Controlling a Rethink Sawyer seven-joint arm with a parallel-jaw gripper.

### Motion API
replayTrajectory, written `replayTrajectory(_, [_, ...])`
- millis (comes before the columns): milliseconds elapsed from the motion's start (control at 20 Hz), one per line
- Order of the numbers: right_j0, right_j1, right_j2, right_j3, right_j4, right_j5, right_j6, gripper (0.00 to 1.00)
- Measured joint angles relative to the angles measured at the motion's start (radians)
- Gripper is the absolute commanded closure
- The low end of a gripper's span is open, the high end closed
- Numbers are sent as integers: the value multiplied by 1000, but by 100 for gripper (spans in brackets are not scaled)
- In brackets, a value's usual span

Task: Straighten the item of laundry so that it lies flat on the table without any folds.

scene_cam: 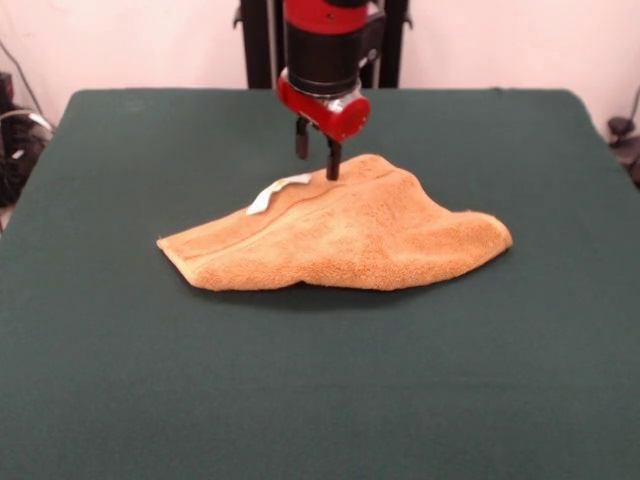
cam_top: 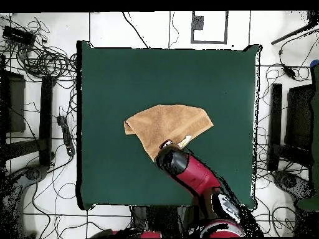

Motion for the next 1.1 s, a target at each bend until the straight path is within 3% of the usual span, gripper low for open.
replayTrajectory(550, [-62, 11, 0, -3, -40, -64, 0, 0])
replayTrajectory(1100, [-70, 41, 1, -10, -69, -130, 0, 0])
